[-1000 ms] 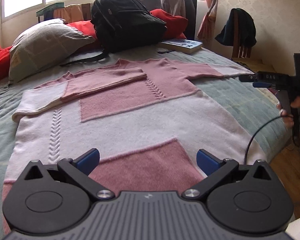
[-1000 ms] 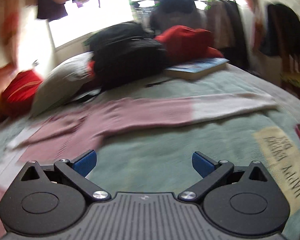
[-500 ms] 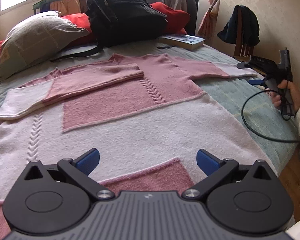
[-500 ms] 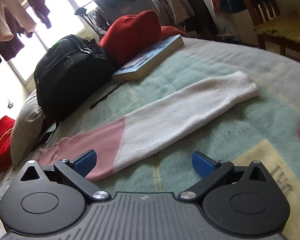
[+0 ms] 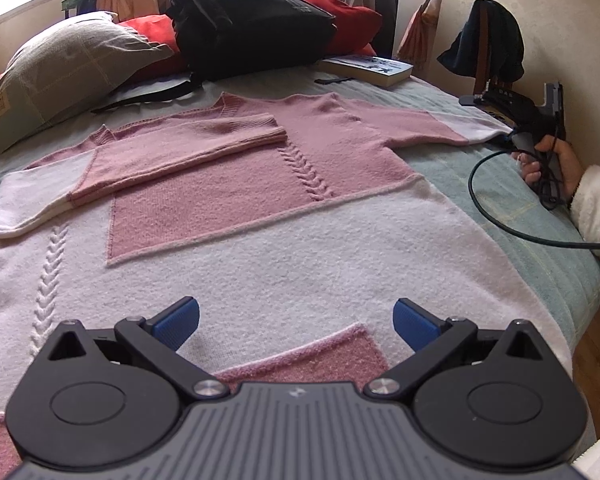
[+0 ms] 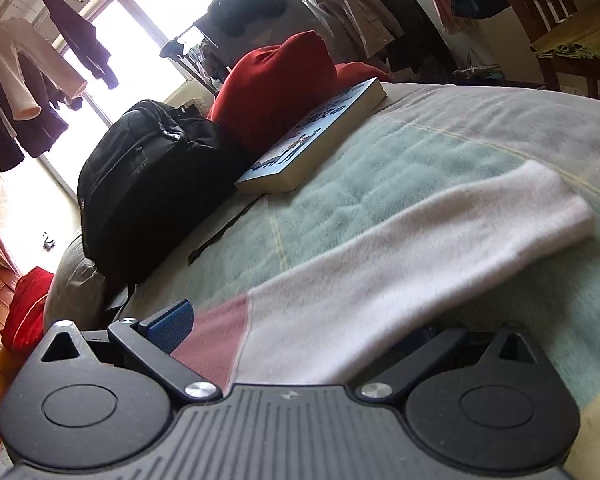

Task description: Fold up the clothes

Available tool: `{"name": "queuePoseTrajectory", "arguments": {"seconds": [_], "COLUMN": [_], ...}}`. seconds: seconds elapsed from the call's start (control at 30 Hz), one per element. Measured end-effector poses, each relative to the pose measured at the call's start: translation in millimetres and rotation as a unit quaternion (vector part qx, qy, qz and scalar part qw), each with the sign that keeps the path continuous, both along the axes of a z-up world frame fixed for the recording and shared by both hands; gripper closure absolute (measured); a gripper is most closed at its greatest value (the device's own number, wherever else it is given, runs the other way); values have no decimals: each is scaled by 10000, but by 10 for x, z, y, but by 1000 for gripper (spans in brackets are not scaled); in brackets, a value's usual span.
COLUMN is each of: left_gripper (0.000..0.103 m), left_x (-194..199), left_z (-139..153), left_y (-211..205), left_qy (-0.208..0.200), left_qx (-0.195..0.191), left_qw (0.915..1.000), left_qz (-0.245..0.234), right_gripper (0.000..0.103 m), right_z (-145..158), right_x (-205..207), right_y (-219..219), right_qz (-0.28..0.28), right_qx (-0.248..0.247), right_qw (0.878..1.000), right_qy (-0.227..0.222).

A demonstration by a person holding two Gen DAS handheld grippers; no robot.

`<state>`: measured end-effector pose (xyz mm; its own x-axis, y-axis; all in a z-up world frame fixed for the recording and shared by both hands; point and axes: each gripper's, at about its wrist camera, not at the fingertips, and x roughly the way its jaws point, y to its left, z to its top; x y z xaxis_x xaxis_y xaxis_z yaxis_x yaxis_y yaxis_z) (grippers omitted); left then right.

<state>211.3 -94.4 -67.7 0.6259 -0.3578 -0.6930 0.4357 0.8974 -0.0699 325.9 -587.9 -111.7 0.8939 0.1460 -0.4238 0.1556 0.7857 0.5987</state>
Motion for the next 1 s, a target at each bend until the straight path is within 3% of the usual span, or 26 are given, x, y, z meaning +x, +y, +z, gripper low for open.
{"name": "queuePoseTrajectory", "arguments": {"seconds": [0.47, 0.73, 1.0], "left_gripper": [1, 1, 1], "left_x": [-46, -199, -397], "left_z": [88, 165, 320], "left_y": [134, 252, 507], "left_qy": [-58, 102, -65], "left_qx": [-12, 56, 76], "left_qw": [10000, 9999, 9997], "left_qz": [73, -113, -206], "right_gripper": [0, 0, 0], "right_z": [316, 589, 947], "right_x": [88, 59, 51], "right_y": [139, 436, 829], "right_qz": [-12, 132, 263], "right_qx": [-192, -355, -541], "right_qw": [9988, 9983, 9972], "right_qy": [-455, -448, -440]}}
